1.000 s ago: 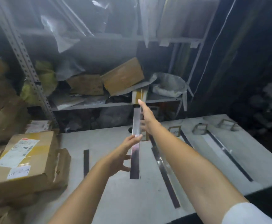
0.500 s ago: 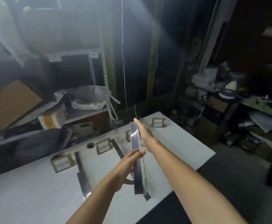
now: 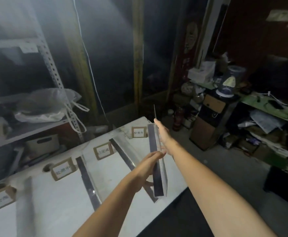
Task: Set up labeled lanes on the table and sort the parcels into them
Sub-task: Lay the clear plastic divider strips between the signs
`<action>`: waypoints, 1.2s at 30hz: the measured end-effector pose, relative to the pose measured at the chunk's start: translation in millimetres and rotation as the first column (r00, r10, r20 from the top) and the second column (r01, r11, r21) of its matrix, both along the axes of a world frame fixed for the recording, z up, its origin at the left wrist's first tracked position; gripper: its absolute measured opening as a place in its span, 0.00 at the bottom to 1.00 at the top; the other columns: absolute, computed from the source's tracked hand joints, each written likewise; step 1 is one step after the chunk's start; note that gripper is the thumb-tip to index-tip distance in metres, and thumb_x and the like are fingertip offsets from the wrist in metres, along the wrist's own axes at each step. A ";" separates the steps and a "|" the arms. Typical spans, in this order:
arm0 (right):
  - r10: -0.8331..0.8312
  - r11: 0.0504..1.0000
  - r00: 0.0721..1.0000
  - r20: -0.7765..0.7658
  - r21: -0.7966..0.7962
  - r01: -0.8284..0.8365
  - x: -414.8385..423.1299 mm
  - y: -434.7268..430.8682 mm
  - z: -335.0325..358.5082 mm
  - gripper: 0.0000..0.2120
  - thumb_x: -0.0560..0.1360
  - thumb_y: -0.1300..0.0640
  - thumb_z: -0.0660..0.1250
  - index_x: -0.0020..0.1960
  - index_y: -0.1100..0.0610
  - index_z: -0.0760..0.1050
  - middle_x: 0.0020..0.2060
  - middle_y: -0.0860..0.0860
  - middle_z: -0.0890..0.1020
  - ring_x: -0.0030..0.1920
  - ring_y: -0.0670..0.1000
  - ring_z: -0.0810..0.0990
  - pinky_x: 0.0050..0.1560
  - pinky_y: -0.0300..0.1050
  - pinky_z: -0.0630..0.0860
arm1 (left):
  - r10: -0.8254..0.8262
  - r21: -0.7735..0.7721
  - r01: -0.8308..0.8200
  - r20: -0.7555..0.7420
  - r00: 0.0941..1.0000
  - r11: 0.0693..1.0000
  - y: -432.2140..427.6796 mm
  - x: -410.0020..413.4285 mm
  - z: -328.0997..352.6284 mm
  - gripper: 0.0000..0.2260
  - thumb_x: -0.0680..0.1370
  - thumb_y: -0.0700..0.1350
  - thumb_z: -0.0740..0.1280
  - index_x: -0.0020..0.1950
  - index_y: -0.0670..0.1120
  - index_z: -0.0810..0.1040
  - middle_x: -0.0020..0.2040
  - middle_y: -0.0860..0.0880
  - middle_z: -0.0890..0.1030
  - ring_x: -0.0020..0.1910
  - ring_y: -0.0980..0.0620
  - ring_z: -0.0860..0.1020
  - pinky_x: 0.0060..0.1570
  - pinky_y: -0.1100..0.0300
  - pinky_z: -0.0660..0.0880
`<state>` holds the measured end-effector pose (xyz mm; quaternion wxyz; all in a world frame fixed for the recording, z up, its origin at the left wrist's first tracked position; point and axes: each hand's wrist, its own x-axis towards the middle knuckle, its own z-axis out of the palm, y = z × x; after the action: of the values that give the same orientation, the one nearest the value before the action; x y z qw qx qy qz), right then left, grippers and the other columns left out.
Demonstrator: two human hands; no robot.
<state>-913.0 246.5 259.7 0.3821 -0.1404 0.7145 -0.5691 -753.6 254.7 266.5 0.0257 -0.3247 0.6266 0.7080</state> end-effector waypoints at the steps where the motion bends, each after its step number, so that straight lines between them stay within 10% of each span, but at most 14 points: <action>1: 0.000 1.000 1.000 -0.011 0.024 0.000 -14.2 -5.5 -2.8 0.39 0.67 0.23 0.62 0.72 0.43 0.71 0.69 0.48 0.74 0.70 0.55 0.71 0.66 0.57 0.70 | 0.005 0.012 -0.005 0.001 1.000 1.000 -4.9 -16.5 -7.6 0.39 0.66 0.74 0.64 0.73 0.60 0.65 0.78 0.50 0.64 0.74 0.39 0.65 0.67 0.35 0.69; 15: 0.106 0.977 0.992 0.065 0.179 -0.116 -171.2 -104.0 -72.7 0.35 0.75 0.28 0.59 0.77 0.43 0.64 0.75 0.49 0.67 0.73 0.56 0.67 0.57 0.53 0.66 | 0.149 0.117 -0.155 0.060 0.987 0.981 -87.4 -177.0 -72.6 0.29 0.77 0.68 0.60 0.75 0.58 0.63 0.78 0.49 0.63 0.74 0.40 0.64 0.69 0.35 0.67; 21: 0.246 0.954 0.954 0.173 0.128 -0.270 -232.5 -160.1 -155.4 0.56 0.52 0.16 0.65 0.74 0.42 0.68 0.73 0.52 0.72 0.71 0.60 0.71 0.69 0.67 0.67 | 0.307 0.147 -0.319 0.100 0.946 0.936 -101.1 -228.0 -97.0 0.27 0.79 0.66 0.59 0.75 0.56 0.63 0.77 0.49 0.65 0.75 0.41 0.64 0.71 0.34 0.64; 36: 0.437 0.893 0.897 0.067 0.086 -0.441 -283.8 -196.2 -222.8 0.30 0.78 0.32 0.57 0.75 0.44 0.66 0.74 0.48 0.69 0.73 0.54 0.67 0.66 0.51 0.64 | 0.570 0.090 -0.594 0.201 0.797 0.799 -116.2 -327.1 -172.0 0.21 0.83 0.56 0.59 0.76 0.55 0.65 0.78 0.49 0.64 0.76 0.42 0.63 0.70 0.40 0.64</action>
<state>-1196.7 50.3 36.8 0.5233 -0.2659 0.6828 -0.4350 -1080.7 138.4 94.5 -0.1181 -0.5560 0.4372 0.6970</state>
